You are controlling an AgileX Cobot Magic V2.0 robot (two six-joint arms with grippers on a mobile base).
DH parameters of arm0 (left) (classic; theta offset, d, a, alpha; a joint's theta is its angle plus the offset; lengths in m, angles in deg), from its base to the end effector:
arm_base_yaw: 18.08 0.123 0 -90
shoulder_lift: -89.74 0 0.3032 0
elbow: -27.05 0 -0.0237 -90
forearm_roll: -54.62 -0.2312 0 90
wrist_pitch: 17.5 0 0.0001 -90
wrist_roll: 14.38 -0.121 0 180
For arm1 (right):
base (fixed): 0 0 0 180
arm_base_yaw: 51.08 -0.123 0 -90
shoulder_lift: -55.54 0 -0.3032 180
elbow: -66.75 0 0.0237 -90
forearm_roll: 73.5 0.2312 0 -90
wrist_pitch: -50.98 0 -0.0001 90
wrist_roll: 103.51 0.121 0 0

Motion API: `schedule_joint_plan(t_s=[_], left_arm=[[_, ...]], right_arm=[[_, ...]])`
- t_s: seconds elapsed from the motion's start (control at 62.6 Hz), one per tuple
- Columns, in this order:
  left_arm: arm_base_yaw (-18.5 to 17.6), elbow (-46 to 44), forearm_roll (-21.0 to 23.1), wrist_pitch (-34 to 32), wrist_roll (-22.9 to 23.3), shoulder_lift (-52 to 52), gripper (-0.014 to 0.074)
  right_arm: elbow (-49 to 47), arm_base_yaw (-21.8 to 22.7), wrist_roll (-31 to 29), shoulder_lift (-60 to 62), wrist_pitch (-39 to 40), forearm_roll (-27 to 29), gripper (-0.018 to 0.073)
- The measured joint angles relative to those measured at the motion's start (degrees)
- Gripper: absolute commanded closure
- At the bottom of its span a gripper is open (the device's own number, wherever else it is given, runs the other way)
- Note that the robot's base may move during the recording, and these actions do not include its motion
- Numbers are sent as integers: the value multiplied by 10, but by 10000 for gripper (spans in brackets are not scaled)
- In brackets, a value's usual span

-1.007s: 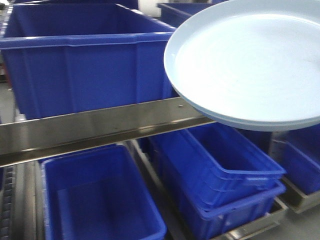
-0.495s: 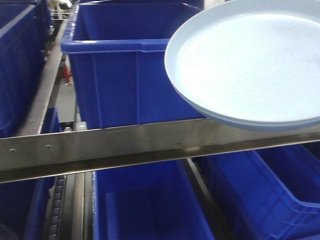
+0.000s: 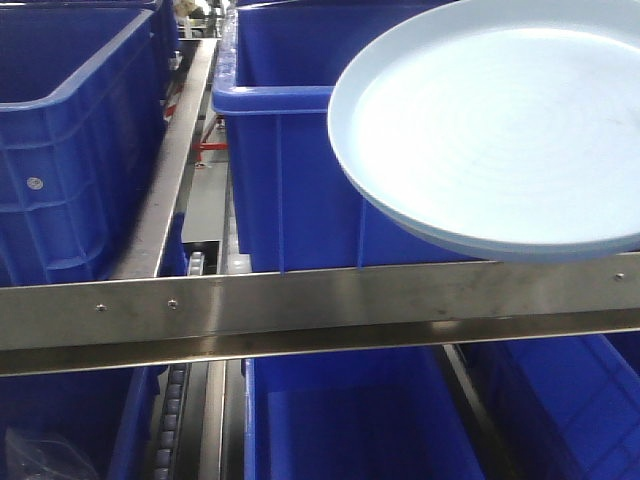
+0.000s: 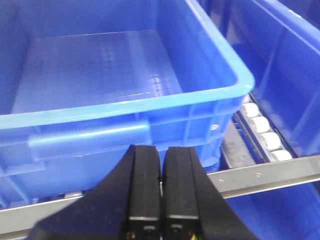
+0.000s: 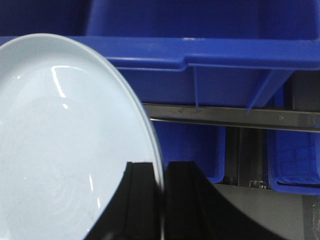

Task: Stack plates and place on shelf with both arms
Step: 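Drive up to the shelf rack, holding plates above the shelf rail, then lower the plate stack with the right gripper into the blue crate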

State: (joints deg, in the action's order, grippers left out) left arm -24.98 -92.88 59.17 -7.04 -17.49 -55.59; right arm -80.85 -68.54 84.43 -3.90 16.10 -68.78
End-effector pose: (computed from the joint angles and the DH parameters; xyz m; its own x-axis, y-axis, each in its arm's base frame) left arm 0.0988 -0.0137 0.2682 -0.2629 0.0078 -0.9648 0.1277 0.9915 -0.0268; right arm 0.1649 0.0578 0.3282 -0.6258 0.0176 -0.7798 -0.2121 0.9582 0.1918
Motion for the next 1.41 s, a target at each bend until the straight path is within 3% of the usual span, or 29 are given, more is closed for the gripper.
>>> schedule_joint_plan(t_s=[0.815,1.055,1.406], left_arm=[[0,0,0,0,0,0,510],[0,0,0,0,0,0,510],[0,0,0,0,0,0,510]], right_arm=[[0,0,0,0,0,0,512],[0,0,0,0,47,0,512],[0,0,-1,0,48,0,512]])
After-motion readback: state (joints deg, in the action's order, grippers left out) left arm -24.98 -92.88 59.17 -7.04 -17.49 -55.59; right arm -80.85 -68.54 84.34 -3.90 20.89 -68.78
